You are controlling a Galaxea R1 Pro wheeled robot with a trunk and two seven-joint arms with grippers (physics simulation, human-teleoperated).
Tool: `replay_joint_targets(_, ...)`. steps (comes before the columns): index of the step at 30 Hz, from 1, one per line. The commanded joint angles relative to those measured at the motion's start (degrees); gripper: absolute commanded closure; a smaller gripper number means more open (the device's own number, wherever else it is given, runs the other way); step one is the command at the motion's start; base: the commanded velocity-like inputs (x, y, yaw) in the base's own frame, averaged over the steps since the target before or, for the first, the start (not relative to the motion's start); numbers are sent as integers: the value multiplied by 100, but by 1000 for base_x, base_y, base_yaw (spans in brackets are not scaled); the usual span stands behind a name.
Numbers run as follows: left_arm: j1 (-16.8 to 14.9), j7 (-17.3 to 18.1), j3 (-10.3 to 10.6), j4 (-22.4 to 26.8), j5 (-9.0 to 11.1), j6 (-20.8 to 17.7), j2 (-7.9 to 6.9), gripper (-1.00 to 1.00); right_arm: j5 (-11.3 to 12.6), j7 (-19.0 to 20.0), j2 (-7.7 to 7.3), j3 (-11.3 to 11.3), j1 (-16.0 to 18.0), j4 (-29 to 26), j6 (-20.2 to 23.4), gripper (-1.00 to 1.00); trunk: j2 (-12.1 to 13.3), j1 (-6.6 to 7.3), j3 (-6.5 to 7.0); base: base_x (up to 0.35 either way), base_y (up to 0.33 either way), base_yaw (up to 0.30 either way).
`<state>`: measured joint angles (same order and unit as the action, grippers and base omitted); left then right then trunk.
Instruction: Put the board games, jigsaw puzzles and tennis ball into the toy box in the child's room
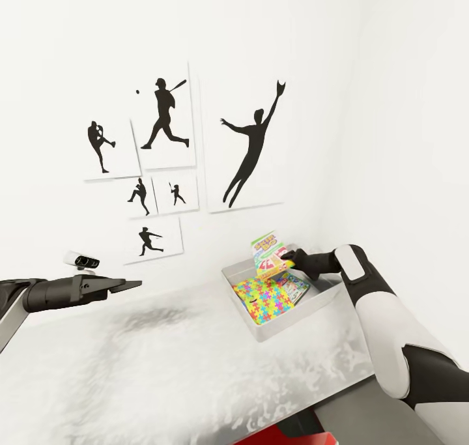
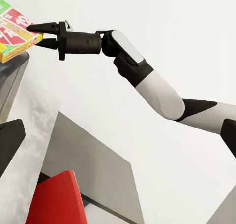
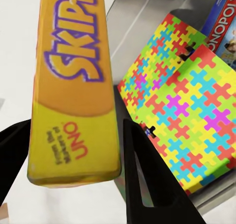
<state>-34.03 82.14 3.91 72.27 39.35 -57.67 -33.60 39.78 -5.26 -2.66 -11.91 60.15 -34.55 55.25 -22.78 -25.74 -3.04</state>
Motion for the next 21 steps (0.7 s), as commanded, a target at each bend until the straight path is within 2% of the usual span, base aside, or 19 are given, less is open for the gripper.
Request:
replay_joint_targets(1, -7, 12, 14, -2, 20, -60, -6, -100, 65, -58, 2, -12, 6, -3, 21, 100, -14, -4, -14, 0, 0, 0)
replay_joint_targets(21, -7, 12, 14, -2, 20, -60, -6, -100, 65, -71, 9, 22, -3, 138, 20, 100, -14, -4, -14, 0, 0, 0)
